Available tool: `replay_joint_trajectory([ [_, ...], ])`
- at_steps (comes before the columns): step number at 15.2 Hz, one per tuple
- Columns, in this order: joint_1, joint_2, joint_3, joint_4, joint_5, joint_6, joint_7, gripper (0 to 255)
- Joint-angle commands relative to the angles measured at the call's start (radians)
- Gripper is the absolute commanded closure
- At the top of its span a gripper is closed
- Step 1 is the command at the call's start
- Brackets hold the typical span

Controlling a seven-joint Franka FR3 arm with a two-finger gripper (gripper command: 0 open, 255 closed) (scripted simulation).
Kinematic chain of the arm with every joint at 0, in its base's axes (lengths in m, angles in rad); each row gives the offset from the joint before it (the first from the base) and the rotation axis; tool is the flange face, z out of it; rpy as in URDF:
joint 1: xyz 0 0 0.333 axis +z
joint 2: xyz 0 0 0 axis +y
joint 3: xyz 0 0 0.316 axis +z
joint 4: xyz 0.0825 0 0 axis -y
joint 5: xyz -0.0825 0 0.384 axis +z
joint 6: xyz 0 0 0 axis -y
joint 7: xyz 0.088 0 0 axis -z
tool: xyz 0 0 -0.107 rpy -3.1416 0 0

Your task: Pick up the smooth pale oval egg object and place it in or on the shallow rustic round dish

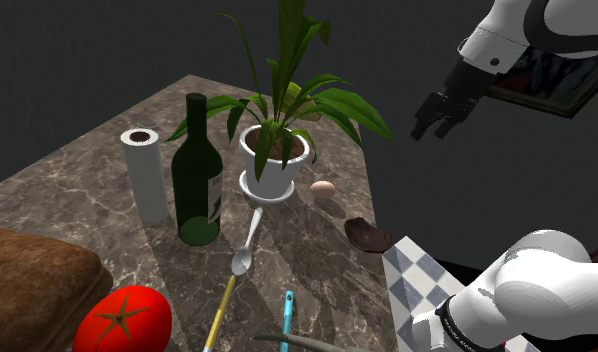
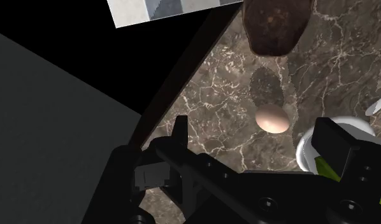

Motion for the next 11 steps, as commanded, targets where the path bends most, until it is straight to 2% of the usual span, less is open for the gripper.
replay_joint_trajectory([
  [1,0.0,0.0,0.0,0.0,0.0,0.0,0.0,0],
  [11,0.056,0.21,-0.015,-0.15,0.085,0.365,-0.024,0],
])
